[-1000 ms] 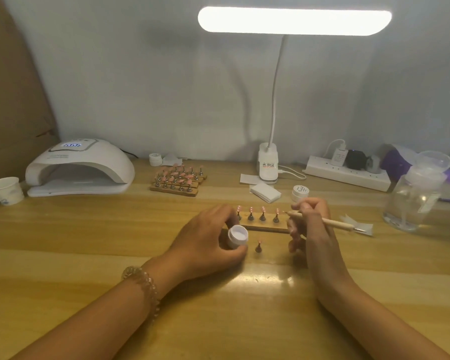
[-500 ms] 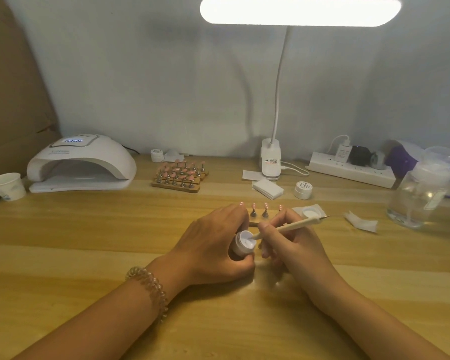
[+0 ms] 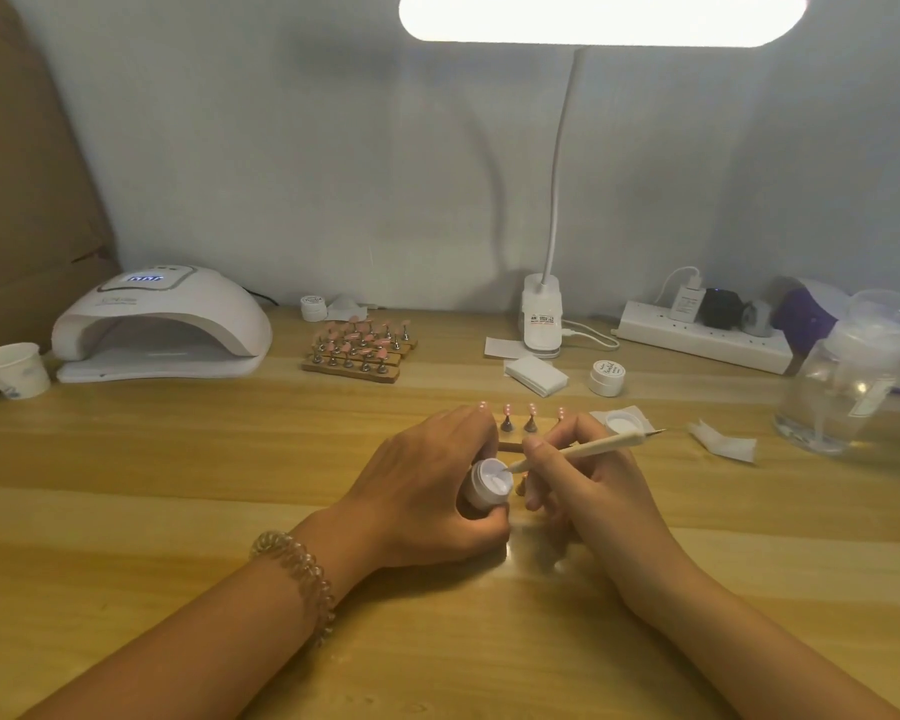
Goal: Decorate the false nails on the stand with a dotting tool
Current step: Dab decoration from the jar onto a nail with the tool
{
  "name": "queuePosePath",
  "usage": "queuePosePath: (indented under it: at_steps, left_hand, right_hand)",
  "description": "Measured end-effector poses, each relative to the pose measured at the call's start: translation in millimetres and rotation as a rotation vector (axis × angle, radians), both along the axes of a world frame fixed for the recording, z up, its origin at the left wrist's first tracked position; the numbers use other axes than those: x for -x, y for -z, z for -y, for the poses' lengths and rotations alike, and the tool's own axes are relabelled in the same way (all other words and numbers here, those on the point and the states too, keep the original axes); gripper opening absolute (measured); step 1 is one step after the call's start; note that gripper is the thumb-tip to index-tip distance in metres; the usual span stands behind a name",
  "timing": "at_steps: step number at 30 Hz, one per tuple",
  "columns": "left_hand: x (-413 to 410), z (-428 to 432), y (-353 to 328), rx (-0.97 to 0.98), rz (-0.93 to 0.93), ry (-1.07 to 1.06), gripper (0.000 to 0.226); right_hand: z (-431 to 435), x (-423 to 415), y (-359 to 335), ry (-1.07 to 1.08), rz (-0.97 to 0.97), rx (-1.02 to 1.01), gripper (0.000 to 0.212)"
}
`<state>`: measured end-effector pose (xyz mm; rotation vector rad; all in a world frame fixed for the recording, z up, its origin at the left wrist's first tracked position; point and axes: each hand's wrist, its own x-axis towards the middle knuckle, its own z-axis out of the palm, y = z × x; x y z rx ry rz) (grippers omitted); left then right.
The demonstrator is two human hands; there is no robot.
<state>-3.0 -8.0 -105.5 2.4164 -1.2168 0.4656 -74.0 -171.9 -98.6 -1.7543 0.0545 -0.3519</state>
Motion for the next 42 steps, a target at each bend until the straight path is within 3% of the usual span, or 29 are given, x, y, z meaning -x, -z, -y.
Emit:
queuePosePath:
  at_steps: [8,14,17,22,31,42]
  left_hand:
    - [-12,-2,5,0.072,-0.137,-0.208,0.034]
    - [-19,-3,6,0.101,-0.234,-0.381,0.031]
    - [-16,-3,5,0.062,-0.151,-0.404,0.033]
    - [2,3,-7,0.098,0.133,-0.237,0.031]
    - [12,15,6,0.116,-0.242,-0.108,0.011]
    - [7,15,8,0.152,-0.314,-0.029,0.008]
  right_hand:
    - [14,-2,-2,0.120,0.029,-0.329,0.014]
    - [14,-3,-1,0.139,0.024,-0.225,0.024]
    - [12,-2,-1,0.147,0.013,-0.177,0.032]
    - [12,-3,-2,0.176,-0.006,-0.196,0.027]
    - [11,-6,-1,0.172,-0.032,-0.215,0.027]
    - [11,-9,2,0.164,-0.031,-0.145,0.025]
